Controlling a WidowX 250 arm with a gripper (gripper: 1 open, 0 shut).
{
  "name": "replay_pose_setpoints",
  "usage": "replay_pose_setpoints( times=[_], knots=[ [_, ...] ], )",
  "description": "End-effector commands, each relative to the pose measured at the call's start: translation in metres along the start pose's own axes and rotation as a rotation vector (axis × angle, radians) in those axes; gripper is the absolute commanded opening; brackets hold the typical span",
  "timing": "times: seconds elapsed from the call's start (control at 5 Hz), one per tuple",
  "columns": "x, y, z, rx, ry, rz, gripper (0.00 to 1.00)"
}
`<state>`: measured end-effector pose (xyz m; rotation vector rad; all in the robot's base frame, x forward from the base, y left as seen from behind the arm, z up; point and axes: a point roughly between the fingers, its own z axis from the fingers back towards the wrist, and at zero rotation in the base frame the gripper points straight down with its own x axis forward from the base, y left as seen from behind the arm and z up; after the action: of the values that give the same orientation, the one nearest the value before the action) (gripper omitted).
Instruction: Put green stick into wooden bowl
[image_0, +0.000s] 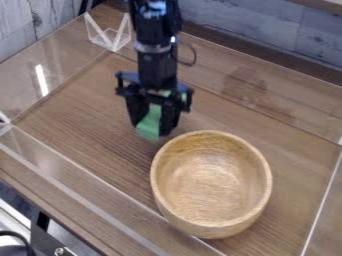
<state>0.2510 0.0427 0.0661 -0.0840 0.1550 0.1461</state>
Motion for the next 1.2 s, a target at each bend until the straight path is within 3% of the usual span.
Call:
replay_pose_setpoints(
  times=[0.0,0.2,0.4,0.8,1.0],
  knots=[
    [0.003,-0.017,0.035,-0.015,-0.084,-0.017,0.00],
    [-0.007,-0.032,0.038,-0.022,-0.091,-0.049,0.00],
    [-0.023,-0.048,0.034,-0.023,-0.074,-0.106,0.00],
    [-0.047,-0.082,0.016,-0.019,-0.051,-0.192,0.00],
    [-0.052,-0.087,0.008,-0.014,-0.048,-0.207,0.00]
  ],
)
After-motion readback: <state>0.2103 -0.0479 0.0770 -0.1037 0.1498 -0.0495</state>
